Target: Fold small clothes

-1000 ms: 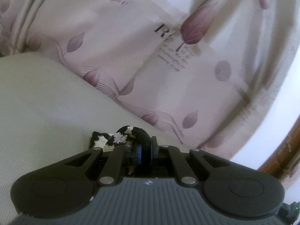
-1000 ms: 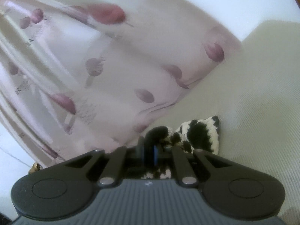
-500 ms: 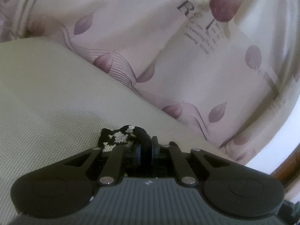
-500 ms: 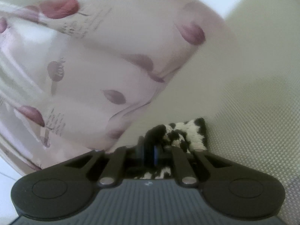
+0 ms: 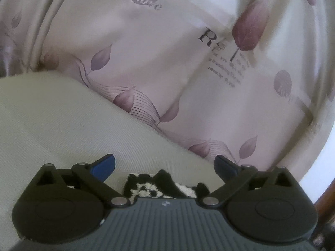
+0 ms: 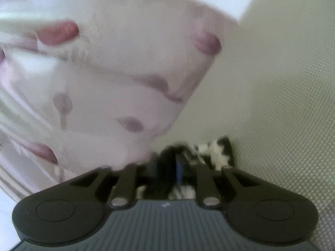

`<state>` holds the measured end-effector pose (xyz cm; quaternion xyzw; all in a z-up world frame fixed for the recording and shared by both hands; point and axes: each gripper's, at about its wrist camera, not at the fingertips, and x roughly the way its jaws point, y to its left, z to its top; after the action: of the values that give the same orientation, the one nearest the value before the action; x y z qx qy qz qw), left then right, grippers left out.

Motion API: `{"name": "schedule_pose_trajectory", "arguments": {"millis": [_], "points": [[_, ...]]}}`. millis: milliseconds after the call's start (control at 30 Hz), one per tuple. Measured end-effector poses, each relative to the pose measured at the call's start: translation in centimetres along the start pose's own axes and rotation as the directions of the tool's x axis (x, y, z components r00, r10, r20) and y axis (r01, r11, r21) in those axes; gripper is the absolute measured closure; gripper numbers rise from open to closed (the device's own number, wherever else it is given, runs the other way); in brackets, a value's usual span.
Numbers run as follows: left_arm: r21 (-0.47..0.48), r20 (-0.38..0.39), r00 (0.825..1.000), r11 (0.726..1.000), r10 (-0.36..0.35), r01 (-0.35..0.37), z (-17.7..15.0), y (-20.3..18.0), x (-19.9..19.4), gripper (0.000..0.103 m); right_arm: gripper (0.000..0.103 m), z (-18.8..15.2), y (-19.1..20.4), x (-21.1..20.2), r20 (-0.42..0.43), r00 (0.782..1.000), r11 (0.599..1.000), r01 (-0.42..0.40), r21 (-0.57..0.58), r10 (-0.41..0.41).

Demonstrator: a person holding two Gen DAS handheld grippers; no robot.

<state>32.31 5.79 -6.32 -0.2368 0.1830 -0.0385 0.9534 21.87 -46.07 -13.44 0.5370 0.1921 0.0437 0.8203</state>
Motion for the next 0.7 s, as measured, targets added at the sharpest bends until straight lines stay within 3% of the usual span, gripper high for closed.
{"name": "schedule_pose_trajectory", "arguments": {"millis": [67,167,267,367,433,467,500,533,567,700], "points": [[0.049,-0.022,1.000,0.999,0.011,-0.010,-0.1,0.0,-0.4,0.004,0.052,0.4,-0.1,-0.9,0.045,0.999,0.999,-0.016,0.042,0.014],[0.130,-0.045,0.998,0.991,0.044,-0.038,-0.8,0.3,-1.4,0.005,0.052,0.8,0.7,-2.0,0.054,0.998,1.000,-0.021,-0.007,0.021],[0.167,-0.090,0.994,0.985,0.063,-0.047,-1.8,0.9,-2.0,0.011,0.053,-0.2,3.0,-2.6,-0.011,1.000,0.977,0.012,-0.214,-0.014],[0.191,-0.123,0.989,0.980,0.081,-0.057,-2.9,1.3,-2.7,0.014,0.062,-2.4,4.8,-2.7,-0.054,0.996,0.915,0.045,-0.401,-0.073],[0.202,-0.145,0.986,0.978,0.080,-0.050,-3.4,1.5,-3.1,0.016,0.063,-4.1,5.5,-3.1,-0.061,0.993,0.871,0.055,-0.489,-0.097],[0.202,-0.156,0.985,0.979,0.075,-0.043,-3.7,1.6,-3.2,0.026,0.063,-4.8,5.7,-3.2,-0.060,0.992,0.853,0.060,-0.519,-0.107],[0.206,-0.169,0.983,0.978,0.073,-0.038,-3.9,1.6,-3.4,0.048,0.063,-5.7,5.9,-3.5,-0.063,0.991,0.832,0.065,-0.551,-0.119],[0.216,-0.186,0.980,0.976,0.076,-0.034,-4.1,1.6,-3.4,0.062,0.063,-6.3,5.9,-3.7,-0.065,0.989,0.815,0.071,-0.575,-0.132],[0.222,-0.201,0.977,0.975,0.076,-0.031,-4.2,1.5,-3.5,0.082,0.063,-6.8,5.8,-3.8,-0.064,0.988,0.804,0.079,-0.589,-0.143],[0.208,-0.217,0.974,0.978,0.057,-0.011,-4.6,1.5,-4.7,0.087,0.063,-8.6,5.0,-4.6,-0.075,0.980,0.780,0.098,-0.618,-0.183]]}}
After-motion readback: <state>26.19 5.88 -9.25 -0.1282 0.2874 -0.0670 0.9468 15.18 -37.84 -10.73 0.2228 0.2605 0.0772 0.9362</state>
